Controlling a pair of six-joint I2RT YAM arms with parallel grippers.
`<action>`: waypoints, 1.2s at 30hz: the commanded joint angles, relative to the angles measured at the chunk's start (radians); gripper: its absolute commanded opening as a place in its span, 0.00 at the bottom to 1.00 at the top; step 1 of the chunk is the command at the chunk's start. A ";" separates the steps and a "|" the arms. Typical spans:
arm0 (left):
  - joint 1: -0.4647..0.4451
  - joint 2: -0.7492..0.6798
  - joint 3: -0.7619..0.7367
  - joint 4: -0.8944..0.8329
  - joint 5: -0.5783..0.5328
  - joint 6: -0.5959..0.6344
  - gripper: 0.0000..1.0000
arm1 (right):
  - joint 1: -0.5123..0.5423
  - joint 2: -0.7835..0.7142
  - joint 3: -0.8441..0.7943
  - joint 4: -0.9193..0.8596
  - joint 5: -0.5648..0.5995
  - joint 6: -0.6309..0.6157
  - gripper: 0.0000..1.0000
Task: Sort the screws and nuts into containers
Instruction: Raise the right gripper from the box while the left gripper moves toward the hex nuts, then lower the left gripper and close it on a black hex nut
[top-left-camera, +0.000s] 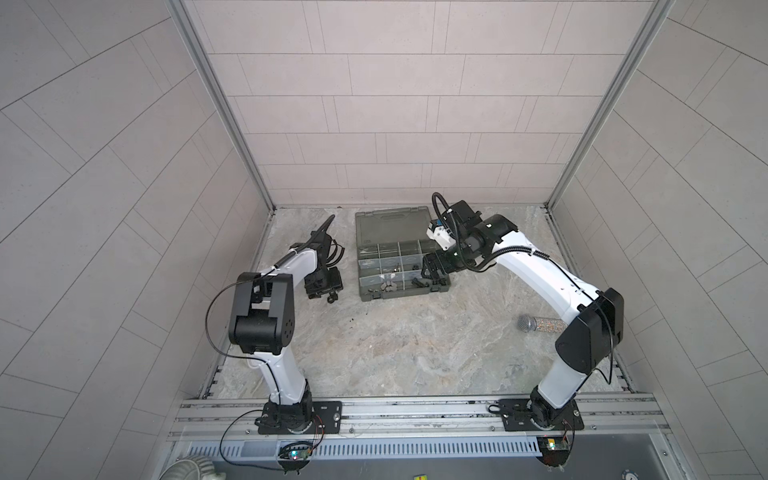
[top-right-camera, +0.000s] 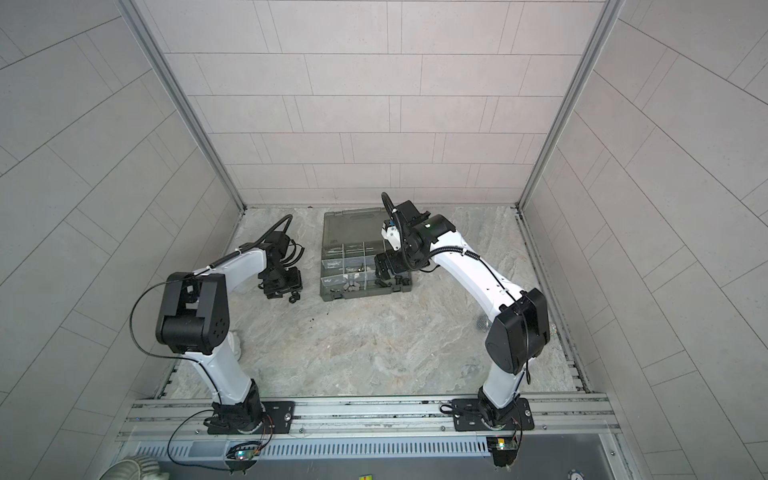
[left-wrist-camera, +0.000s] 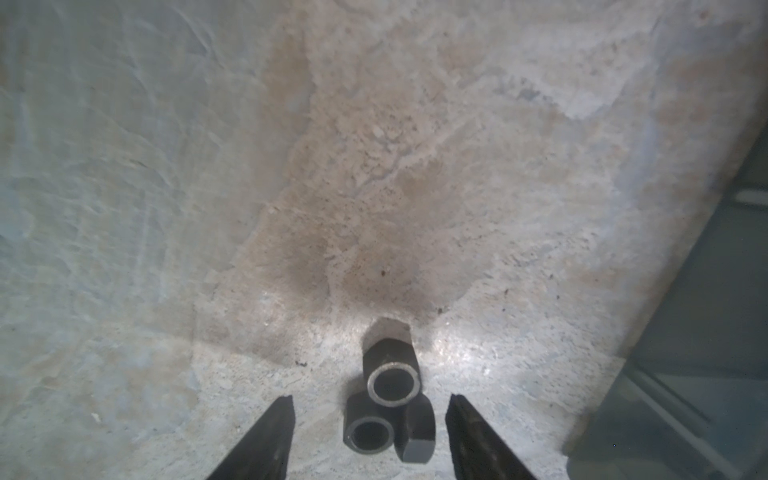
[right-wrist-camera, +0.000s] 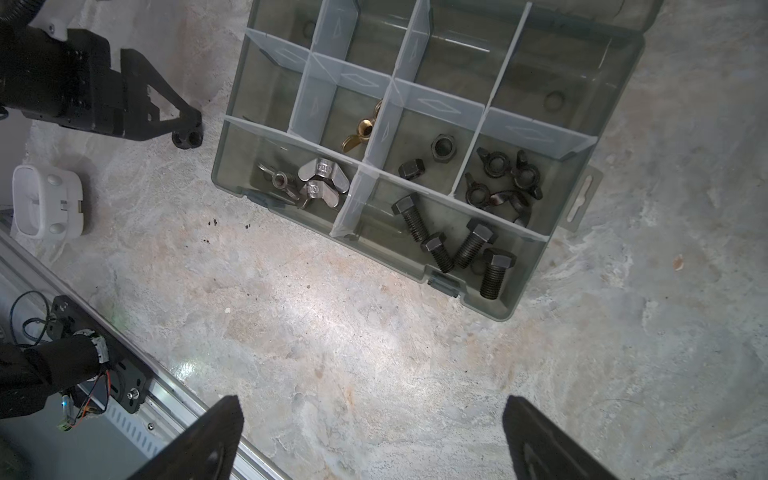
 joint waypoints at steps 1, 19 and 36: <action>-0.007 0.022 0.037 -0.020 -0.037 0.004 0.62 | -0.004 -0.024 -0.014 -0.011 0.032 -0.027 0.99; -0.058 0.081 0.053 -0.014 -0.071 -0.026 0.50 | -0.059 -0.026 -0.014 -0.040 0.005 -0.048 0.99; -0.060 0.119 0.067 -0.014 -0.085 -0.017 0.28 | -0.070 -0.034 -0.025 -0.040 -0.012 -0.047 0.99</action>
